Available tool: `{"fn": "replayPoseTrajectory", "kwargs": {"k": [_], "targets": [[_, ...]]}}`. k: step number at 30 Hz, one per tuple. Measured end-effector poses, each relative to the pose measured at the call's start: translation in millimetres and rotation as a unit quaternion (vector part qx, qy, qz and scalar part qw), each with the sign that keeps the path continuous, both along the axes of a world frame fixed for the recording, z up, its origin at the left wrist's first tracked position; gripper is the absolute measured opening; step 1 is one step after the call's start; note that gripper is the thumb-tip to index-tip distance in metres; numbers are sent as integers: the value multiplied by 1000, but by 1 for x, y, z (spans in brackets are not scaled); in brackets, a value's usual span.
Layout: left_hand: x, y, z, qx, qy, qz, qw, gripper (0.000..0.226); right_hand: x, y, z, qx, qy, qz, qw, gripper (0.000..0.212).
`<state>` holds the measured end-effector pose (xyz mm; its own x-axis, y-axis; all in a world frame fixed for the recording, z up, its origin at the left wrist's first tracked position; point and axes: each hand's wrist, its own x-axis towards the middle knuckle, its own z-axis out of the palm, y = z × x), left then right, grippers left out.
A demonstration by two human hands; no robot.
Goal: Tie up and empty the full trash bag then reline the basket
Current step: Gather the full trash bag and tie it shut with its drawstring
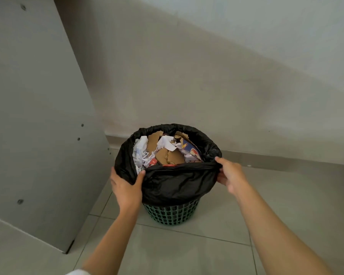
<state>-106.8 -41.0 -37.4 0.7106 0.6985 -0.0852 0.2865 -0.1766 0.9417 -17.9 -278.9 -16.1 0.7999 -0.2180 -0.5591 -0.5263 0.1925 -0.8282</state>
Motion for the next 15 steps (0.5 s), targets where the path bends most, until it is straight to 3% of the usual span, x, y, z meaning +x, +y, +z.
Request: {"fn": "replayPoseTrajectory", "kwargs": {"k": [5, 8, 10, 12, 15], "targets": [[6, 15, 1, 65, 62, -16, 996, 85, 1, 1, -14, 61, 61, -98, 991, 13], [9, 11, 1, 67, 62, -21, 996, 86, 6, -2, -10, 56, 27, -187, 980, 14], [11, 10, 1, 60, 60, -21, 996, 90, 14, 3, 3, -10, -57, -208, 977, 14], [11, 10, 2, 63, 54, -31, 996, 93, 20, 11, 24, -120, -182, -168, 961, 19], [11, 12, 2, 65, 43, -42, 996, 90, 16, 34, 58, -199, -342, 36, 918, 18]]}}
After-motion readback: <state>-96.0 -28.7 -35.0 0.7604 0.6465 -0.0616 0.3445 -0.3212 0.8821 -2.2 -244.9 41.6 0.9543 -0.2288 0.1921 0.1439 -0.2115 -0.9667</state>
